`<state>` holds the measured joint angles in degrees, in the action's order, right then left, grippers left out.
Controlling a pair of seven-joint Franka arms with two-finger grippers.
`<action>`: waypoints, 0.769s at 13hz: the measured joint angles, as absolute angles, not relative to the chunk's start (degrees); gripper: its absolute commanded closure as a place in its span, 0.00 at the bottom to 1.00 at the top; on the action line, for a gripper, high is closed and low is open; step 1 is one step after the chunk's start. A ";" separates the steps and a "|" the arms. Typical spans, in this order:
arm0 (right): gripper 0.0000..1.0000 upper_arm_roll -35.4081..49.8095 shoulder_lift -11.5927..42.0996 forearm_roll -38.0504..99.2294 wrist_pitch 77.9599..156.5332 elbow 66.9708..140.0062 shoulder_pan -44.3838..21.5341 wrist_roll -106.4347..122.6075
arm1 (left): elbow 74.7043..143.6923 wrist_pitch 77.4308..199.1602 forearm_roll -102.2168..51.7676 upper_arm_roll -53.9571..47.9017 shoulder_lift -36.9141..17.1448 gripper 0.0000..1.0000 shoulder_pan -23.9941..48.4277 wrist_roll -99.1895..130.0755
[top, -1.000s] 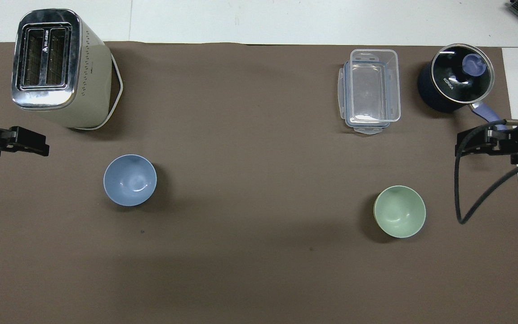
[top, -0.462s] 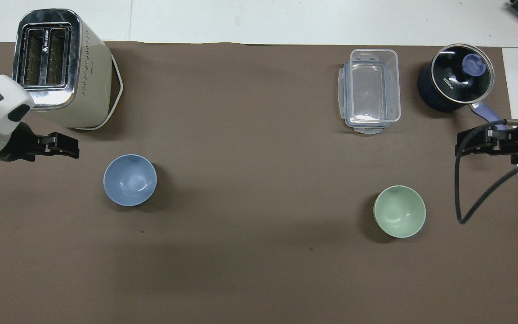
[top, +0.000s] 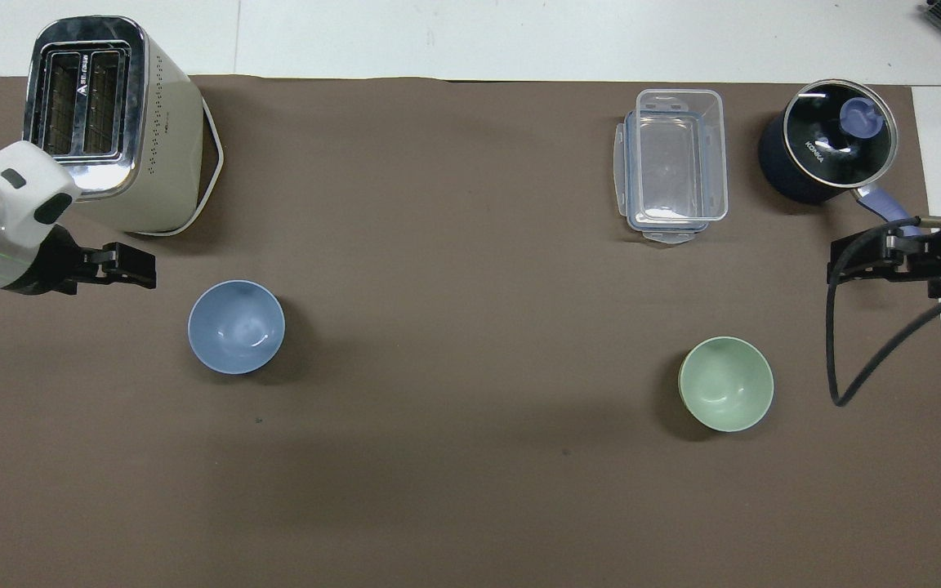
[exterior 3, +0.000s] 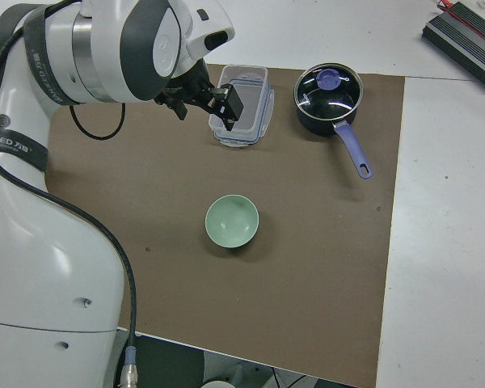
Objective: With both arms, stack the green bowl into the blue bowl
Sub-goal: 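Reach the left gripper down to the rim of the blue bowl, then grasp the blue bowl rim with the left gripper and slide it toward the table center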
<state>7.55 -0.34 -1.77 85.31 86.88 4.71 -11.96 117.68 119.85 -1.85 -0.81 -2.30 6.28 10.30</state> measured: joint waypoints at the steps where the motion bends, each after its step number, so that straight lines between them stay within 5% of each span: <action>1: 0.00 7.55 -0.34 -1.77 85.31 86.89 4.72 -11.96 | 119.87 122.56 -1.85 -0.81 -2.64 0.00 6.33 10.61; 8: 0.00 7.55 -0.33 -1.77 85.31 86.93 4.73 -11.96 | 129.30 134.59 -1.85 -0.74 -3.93 0.00 6.34 11.11; 9: 0.00 7.54 -0.34 -1.77 85.31 86.94 4.73 -11.96 | 130.17 135.81 -1.85 -0.73 -4.39 0.30 6.34 11.12; 10: 0.00 7.54 -0.33 -1.77 85.31 86.94 4.73 -11.96 | 130.48 136.36 -1.85 -0.70 -4.77 0.78 6.33 11.14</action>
